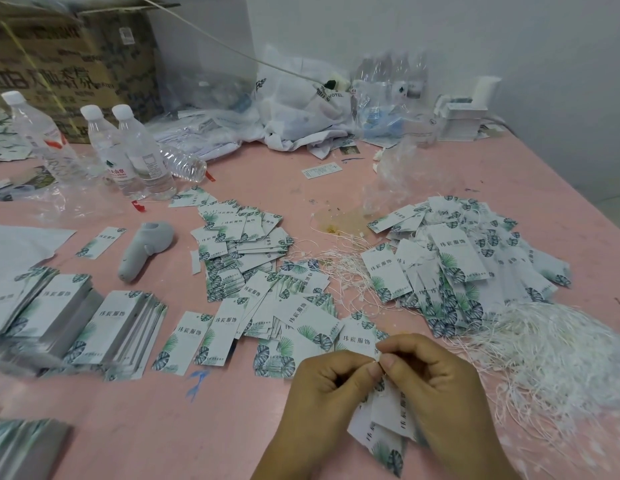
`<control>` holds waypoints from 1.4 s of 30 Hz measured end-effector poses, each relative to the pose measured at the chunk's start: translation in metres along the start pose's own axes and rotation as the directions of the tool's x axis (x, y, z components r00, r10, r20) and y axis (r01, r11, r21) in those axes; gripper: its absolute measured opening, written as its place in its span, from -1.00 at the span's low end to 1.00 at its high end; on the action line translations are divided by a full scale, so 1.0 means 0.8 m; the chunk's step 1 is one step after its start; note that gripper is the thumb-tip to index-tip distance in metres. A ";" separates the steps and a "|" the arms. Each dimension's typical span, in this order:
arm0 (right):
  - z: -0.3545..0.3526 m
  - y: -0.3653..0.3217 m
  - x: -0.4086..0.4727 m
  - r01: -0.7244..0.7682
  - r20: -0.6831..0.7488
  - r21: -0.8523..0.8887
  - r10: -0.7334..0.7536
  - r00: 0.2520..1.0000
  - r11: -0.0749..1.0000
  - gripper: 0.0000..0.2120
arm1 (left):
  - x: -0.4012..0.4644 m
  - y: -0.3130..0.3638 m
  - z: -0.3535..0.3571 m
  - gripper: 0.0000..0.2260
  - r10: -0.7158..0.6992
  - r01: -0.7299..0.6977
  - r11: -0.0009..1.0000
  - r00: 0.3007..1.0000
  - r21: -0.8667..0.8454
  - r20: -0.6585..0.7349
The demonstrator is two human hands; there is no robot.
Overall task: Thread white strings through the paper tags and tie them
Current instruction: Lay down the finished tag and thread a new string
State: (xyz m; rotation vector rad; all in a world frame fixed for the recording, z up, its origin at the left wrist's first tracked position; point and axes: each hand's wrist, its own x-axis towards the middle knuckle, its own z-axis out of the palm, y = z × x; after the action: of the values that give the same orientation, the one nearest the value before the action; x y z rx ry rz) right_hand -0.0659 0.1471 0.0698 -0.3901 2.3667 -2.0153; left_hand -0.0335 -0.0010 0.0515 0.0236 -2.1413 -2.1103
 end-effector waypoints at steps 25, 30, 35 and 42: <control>-0.006 -0.006 0.006 -0.192 0.149 0.187 0.165 0.975 0.963 -0.91 | 0.001 -0.020 0.003 -0.70 -0.040 0.053 0.975 0.997 -0.216 0.060; -0.006 -0.010 0.005 -0.176 0.132 0.187 0.153 0.979 0.967 -0.91 | 0.002 -0.017 -0.001 -0.77 -0.009 0.020 0.988 0.997 -0.153 0.074; -0.005 -0.012 0.003 -0.124 0.125 0.085 0.113 0.986 0.989 -0.71 | 0.001 -0.012 -0.002 -0.84 0.017 -0.008 0.992 0.997 -0.130 0.072; -0.006 -0.012 0.005 -0.158 0.120 0.120 0.144 0.982 0.980 -0.72 | -0.001 -0.009 0.000 -0.84 0.045 -0.034 0.991 0.995 -0.132 0.086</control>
State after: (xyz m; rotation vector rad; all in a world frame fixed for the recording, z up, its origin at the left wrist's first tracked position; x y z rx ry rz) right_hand -0.0688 0.1496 0.0808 -0.2996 2.1188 -2.0085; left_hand -0.0333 -0.0014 0.0442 -0.1267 -2.0272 -2.2636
